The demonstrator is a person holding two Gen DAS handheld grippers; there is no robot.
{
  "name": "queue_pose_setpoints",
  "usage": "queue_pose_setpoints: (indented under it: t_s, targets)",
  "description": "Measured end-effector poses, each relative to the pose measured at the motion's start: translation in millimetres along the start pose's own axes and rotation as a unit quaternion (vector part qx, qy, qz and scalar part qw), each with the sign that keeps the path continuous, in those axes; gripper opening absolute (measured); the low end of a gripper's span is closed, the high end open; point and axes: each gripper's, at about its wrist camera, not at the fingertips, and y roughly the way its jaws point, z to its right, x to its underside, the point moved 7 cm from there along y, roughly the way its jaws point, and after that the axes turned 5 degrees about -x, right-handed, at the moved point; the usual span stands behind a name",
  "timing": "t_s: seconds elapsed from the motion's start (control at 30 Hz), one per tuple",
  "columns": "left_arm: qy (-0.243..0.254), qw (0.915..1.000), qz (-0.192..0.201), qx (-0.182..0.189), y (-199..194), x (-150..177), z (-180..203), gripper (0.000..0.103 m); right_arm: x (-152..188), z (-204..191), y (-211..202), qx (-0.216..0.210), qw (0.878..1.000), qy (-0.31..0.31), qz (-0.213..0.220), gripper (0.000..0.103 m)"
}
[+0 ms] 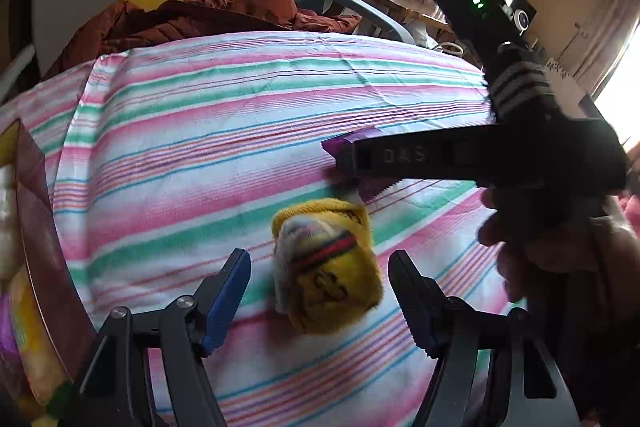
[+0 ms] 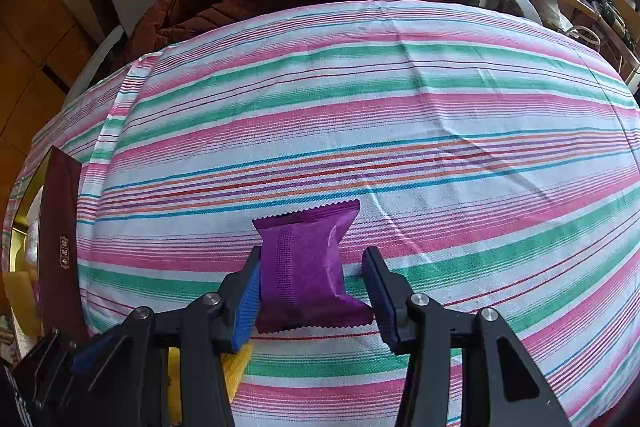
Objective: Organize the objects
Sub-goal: 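Grasp the purple packet with the right gripper, then lift the yellow toy and purple packet and carry them toward the gold tray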
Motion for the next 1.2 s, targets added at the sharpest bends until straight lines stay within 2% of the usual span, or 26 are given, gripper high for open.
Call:
queue_pose_setpoints:
  t_s: [0.03, 0.1, 0.17, 0.3, 0.33, 0.37, 0.47, 1.2]
  targets:
    - [0.004, 0.9999, -0.006, -0.007, 6, 0, -1, 0.07, 0, 2, 0, 0.001, 1.0, 0.002, -0.002, 0.049]
    - [0.009, 0.9995, -0.028, -0.009, 19, 4, 0, 0.06, 1, 5, 1, 0.002, 1.0, 0.003, -0.007, 0.049]
    - [0.025, 0.9994, -0.012, -0.019, 21, 4, 3, 0.055, 1, 4, 3, 0.007, 1.0, -0.005, -0.011, 0.049]
    - [0.035, 0.9989, -0.002, -0.031, 26, 6, 7, 0.055, 3, 1, 3, 0.023, 0.999, -0.02, -0.015, 0.049]
    - [0.034, 0.9989, -0.001, -0.031, 26, 6, 7, 0.056, 3, 1, 3, 0.029, 0.999, -0.025, -0.016, 0.046]
    - [0.034, 0.9989, 0.0, -0.033, 27, 6, 7, 0.057, 4, 3, 4, 0.05, 0.998, -0.035, -0.017, 0.037]
    - [0.037, 0.9986, 0.007, -0.036, 28, 7, 6, 0.058, 4, 4, 3, 0.055, 0.998, -0.038, -0.015, 0.035]
    - [0.041, 0.9975, 0.036, -0.046, 28, 10, 10, 0.059, 5, -1, 4, 0.065, 0.996, -0.053, -0.013, 0.034]
